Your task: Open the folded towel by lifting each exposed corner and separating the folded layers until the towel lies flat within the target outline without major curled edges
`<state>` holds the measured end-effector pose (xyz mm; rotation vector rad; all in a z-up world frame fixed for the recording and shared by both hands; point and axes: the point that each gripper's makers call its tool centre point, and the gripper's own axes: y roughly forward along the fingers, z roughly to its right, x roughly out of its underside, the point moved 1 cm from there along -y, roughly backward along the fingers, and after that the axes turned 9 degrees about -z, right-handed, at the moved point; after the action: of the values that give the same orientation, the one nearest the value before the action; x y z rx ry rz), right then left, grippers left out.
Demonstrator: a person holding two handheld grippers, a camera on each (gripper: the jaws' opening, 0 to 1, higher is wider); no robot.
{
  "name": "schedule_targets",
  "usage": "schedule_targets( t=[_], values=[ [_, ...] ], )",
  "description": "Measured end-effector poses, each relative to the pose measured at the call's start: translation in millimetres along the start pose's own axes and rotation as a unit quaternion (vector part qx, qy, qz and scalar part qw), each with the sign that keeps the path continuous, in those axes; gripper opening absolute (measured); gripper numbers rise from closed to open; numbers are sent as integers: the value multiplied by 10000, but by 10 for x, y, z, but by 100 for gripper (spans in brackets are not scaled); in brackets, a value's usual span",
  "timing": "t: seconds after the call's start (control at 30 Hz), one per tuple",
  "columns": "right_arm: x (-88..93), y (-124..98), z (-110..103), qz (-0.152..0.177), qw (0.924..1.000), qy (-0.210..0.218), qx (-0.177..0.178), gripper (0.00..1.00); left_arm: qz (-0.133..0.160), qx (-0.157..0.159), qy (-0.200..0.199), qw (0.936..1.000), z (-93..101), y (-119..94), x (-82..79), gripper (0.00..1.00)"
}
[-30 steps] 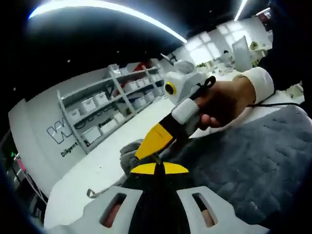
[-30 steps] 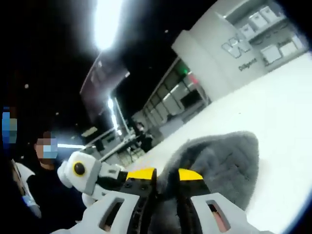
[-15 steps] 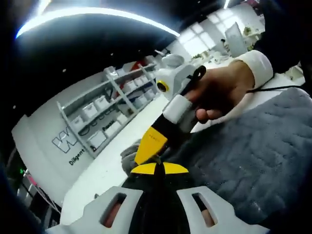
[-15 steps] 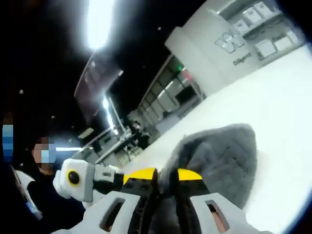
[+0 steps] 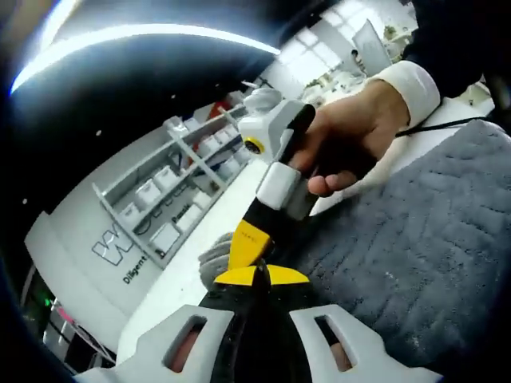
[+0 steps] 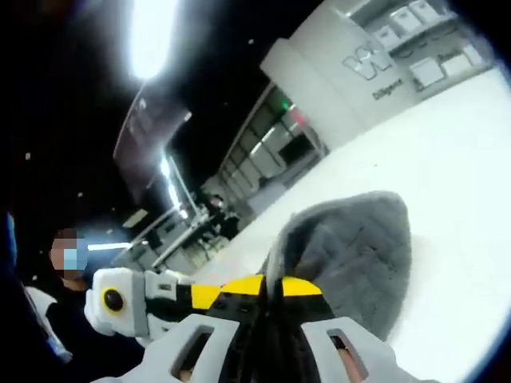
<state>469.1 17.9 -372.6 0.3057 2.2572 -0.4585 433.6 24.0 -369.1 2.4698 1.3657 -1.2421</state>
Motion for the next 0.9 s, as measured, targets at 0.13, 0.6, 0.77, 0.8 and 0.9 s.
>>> schedule_targets(
  t=[0.13,0.6,0.77,0.8,0.9],
  values=[
    [-8,-27,18,-10,9997,251,-46,0,273,271,-349,9987,39,-26,-70,3],
    [-32,-156,4,-236,9931,1037,-489,0,1752,1067,-2032,9574,-206,-392,-437,12],
    [-37,-191,-29,-292,9897,1238,-664,0,2086,1316,-2627,9328,-399,-515,-432,21],
    [-38,-200,-33,-306,9897,1234,-656,0,2092,1281,-2652,9324,-433,-520,-413,21],
    [-40,-222,-22,-362,9911,1151,-564,0,1909,1083,-2646,9391,-530,-494,-294,22]
  ],
)
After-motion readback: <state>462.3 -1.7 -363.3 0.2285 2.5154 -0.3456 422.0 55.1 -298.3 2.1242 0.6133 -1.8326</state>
